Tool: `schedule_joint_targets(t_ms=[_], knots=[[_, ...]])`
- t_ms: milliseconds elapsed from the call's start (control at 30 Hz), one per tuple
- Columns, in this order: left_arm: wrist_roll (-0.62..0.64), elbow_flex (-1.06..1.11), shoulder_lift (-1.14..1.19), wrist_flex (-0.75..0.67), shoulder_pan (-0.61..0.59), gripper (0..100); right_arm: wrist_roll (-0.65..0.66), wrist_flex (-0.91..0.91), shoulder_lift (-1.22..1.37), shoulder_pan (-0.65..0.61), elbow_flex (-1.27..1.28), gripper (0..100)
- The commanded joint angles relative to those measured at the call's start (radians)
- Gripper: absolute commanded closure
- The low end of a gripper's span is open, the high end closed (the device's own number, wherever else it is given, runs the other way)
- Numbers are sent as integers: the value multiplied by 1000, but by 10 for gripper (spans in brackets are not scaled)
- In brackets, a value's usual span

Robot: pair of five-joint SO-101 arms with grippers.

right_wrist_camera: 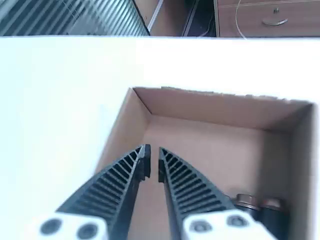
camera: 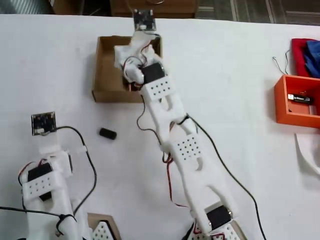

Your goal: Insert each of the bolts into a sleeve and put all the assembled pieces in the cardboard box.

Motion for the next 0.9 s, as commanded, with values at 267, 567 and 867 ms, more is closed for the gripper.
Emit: schedule_joint_targets(t_ms=[267, 567, 867], knots=[[-9, -7, -11, -15, 5, 950, 17, 552, -348, -5, -35, 978], [41, -25, -11, -109, -189, 948, 488, 665, -467, -81, -31, 979], [60, -30, -5, -109, -342, 947, 514, 662, -932, -136, 647, 978]])
